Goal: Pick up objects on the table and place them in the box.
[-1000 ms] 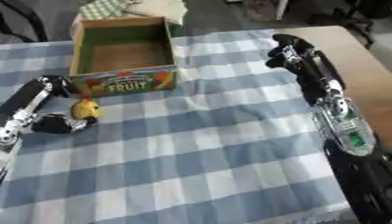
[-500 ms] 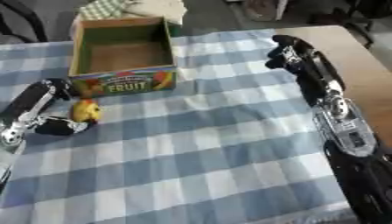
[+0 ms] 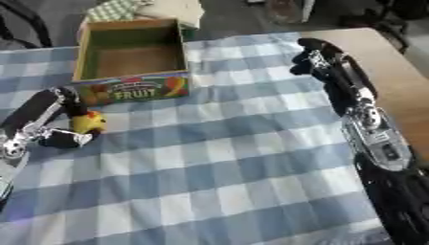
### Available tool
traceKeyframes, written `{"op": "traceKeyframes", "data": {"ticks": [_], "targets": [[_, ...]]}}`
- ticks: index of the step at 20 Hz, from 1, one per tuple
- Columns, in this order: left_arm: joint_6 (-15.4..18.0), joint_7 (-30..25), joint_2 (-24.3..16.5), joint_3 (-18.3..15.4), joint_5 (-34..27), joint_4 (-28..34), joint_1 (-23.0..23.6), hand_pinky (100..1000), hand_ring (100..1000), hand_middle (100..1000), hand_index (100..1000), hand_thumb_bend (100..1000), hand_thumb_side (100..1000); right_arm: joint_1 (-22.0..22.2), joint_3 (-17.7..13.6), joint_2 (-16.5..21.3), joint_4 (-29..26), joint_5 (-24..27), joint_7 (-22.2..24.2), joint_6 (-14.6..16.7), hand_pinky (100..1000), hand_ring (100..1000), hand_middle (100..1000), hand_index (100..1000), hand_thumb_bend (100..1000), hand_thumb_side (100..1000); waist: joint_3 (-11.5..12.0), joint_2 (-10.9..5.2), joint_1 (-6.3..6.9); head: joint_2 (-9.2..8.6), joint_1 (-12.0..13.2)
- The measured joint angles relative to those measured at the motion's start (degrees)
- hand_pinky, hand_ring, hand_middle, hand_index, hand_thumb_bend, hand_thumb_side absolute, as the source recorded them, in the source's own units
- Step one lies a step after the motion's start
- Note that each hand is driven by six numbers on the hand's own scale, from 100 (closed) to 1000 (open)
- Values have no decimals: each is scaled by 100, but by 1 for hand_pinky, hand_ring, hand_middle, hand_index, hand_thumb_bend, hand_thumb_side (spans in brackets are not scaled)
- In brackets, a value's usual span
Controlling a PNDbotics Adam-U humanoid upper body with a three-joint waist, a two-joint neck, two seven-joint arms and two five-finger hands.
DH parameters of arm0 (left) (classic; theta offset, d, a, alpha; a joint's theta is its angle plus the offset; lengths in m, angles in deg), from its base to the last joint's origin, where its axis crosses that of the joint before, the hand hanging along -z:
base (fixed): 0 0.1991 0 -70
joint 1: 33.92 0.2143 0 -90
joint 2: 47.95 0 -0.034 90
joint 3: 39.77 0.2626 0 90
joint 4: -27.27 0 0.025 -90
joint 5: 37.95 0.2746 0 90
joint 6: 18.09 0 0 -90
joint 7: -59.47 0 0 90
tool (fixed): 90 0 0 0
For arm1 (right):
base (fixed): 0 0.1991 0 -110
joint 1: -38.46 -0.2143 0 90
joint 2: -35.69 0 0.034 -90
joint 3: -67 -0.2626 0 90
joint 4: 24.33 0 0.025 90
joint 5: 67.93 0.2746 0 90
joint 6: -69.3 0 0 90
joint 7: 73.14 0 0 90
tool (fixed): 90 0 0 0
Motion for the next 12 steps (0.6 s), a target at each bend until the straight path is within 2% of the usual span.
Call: {"op": "traceKeyframes", "data": {"ticks": [5, 12], "targets": [[-79, 100, -42, -2, -229, 290, 42, 592, 392, 295, 329, 184, 100, 3, 0, 0, 0, -16, -12, -12, 689, 585, 568, 825, 100, 691, 10, 0, 9, 28, -28], [-157, -241, -452, -3, -833, 1193, -36, 592, 401, 303, 338, 199, 100, 5, 5, 0, 1, -33, -14, -16, 688, 585, 569, 824, 100, 690, -19, -1, 40, 29, -49]]}}
